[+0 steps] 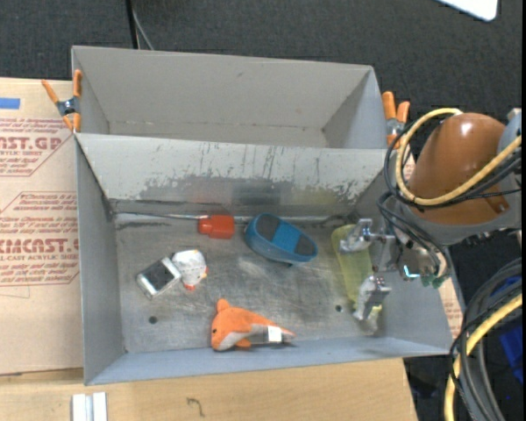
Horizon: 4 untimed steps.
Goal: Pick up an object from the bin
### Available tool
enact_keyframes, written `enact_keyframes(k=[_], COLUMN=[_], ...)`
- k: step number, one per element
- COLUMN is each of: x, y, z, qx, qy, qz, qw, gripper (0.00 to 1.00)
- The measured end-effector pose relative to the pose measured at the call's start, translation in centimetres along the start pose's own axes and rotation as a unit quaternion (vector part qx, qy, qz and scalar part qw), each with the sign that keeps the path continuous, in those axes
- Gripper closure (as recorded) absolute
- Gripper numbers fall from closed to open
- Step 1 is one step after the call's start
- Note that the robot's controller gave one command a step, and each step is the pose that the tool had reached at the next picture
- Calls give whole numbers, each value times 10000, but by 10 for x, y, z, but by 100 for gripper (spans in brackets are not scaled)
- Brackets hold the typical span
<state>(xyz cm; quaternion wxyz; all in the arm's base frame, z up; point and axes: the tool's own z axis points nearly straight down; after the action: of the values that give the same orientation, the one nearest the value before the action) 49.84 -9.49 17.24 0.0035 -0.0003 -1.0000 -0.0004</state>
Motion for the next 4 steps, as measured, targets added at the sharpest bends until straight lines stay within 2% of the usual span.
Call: enact_keyframes(k=[1,2,3,4], x=[-2,6,-1,-4], y=[0,15,19,65], z=[-4,50,93,96], qx=[6,1,5,15], qy=[-39,-62,-34,-41], qz=[-5,373,-230,97], qw=[10000,9993,9997,9999], gripper=[0,0,0,0])
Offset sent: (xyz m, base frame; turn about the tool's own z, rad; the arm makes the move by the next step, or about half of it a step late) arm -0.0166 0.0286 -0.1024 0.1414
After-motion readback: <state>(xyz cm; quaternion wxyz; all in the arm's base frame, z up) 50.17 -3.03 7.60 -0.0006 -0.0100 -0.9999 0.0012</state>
